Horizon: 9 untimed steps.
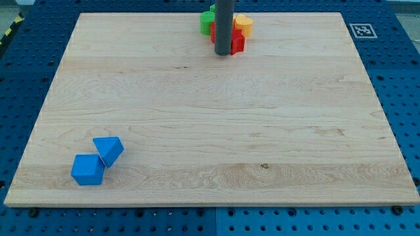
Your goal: Push the blue cube closer to the red circle
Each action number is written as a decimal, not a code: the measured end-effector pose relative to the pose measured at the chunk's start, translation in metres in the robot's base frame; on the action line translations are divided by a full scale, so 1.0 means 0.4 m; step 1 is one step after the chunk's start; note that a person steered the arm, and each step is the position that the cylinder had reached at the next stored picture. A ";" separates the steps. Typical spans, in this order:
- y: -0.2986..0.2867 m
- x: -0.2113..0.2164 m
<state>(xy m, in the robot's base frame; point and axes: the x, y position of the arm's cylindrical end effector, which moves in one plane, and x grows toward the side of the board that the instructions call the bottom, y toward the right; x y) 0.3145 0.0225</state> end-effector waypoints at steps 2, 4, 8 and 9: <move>-0.106 0.049; -0.369 0.298; -0.649 0.708; -0.580 0.755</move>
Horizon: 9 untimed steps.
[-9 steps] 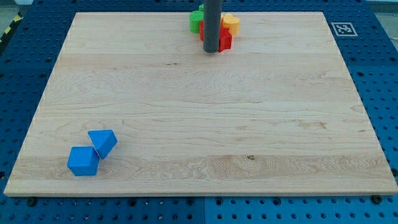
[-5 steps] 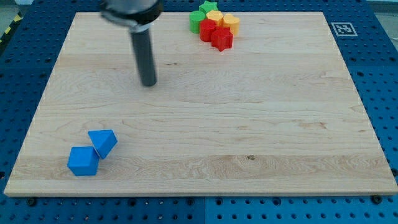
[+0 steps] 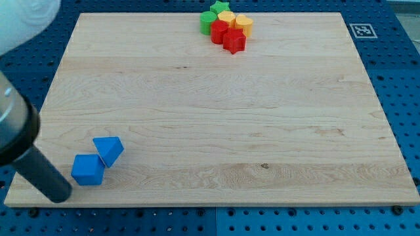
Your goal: Push the blue cube closer to the red circle
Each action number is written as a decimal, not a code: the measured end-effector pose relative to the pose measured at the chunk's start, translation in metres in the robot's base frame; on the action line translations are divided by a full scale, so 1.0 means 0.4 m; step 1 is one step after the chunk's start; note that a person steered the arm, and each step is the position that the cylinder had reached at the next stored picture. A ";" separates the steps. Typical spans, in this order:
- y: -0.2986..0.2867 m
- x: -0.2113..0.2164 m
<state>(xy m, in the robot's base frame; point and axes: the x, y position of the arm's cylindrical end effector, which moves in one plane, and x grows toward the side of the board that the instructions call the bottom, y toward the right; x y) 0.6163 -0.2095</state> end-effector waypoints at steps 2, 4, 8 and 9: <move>0.175 -0.084; 0.151 -0.065; -0.033 -0.072; 0.002 -0.094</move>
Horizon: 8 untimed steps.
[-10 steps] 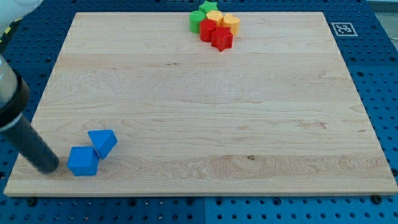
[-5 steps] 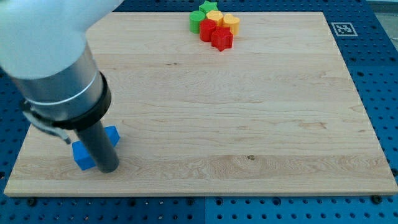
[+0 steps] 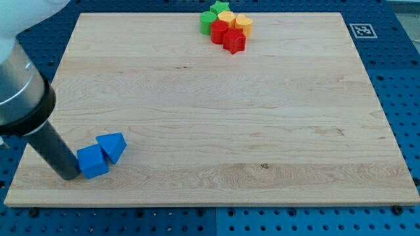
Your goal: Push the blue cube closer to the red circle
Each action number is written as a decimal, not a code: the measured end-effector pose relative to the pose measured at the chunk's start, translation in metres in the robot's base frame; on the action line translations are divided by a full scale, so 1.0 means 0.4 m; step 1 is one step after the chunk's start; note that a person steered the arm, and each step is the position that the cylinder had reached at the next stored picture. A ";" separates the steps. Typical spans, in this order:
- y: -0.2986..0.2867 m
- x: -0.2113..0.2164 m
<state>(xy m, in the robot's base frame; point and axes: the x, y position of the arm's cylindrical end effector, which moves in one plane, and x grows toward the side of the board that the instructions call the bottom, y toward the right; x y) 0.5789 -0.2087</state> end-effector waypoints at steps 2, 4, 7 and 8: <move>0.087 -0.013; 0.095 -0.066; 0.195 -0.066; 0.226 -0.074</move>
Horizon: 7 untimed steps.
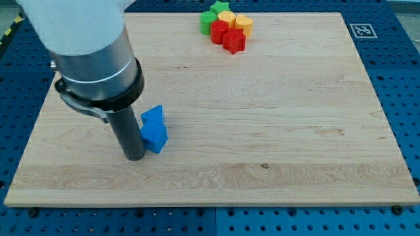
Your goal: Push the blue cube closer to the red circle
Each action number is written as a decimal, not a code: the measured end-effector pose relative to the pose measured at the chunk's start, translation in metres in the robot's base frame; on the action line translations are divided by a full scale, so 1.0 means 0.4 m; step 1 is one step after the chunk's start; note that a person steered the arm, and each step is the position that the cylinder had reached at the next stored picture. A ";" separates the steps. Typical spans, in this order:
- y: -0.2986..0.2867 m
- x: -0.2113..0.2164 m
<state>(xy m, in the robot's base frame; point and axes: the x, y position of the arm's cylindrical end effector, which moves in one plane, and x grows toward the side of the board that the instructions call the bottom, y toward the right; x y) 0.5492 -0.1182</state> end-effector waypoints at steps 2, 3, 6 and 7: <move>0.016 -0.052; 0.047 -0.057; 0.081 -0.004; 0.095 -0.026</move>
<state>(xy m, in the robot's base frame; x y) 0.5389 -0.0803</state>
